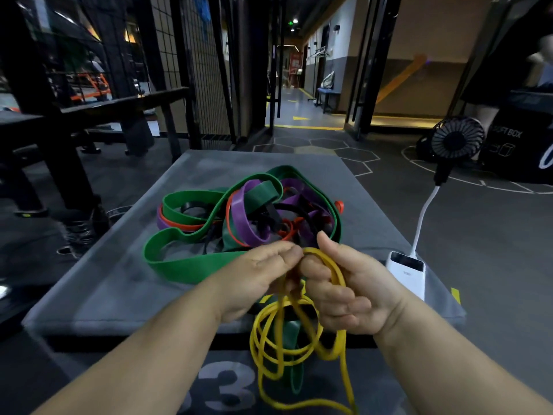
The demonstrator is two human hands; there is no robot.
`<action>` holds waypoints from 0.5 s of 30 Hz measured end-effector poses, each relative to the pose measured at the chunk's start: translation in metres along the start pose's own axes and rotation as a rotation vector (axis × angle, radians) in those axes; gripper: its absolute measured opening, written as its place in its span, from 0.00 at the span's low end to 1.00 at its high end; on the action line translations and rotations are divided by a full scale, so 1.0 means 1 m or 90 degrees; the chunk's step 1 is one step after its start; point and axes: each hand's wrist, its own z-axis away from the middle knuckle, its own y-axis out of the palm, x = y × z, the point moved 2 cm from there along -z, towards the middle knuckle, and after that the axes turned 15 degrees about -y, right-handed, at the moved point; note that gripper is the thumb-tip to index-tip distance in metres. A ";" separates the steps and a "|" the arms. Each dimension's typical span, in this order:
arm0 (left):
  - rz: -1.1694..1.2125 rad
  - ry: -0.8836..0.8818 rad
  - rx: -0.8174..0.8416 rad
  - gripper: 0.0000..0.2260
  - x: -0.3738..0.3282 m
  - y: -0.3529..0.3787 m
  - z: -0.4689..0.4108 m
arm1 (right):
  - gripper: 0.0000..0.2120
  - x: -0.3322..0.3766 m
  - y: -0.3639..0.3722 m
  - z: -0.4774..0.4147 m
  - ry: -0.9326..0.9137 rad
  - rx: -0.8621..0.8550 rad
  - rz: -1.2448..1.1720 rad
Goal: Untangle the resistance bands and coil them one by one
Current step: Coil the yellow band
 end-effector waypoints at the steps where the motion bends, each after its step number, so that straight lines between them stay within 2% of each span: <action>1: 0.021 0.022 -0.004 0.14 -0.004 0.002 0.000 | 0.21 0.000 -0.001 0.000 0.007 -0.006 0.005; 5: 0.062 0.104 -0.040 0.17 -0.014 0.005 0.004 | 0.26 -0.007 -0.003 0.001 0.046 -0.025 0.059; 8: 0.071 0.103 -0.091 0.17 -0.014 0.007 0.005 | 0.28 -0.014 -0.001 0.000 0.074 0.018 0.045; 10: 0.073 0.084 -0.118 0.16 -0.012 0.008 0.004 | 0.25 -0.012 0.001 -0.001 0.064 0.066 0.019; 12: 0.059 0.061 -0.136 0.16 -0.006 0.007 0.001 | 0.20 -0.006 0.004 -0.001 -0.011 0.113 0.036; 15: 0.059 0.036 -0.112 0.18 0.003 0.013 -0.004 | 0.16 0.002 0.009 -0.001 -0.186 0.110 0.033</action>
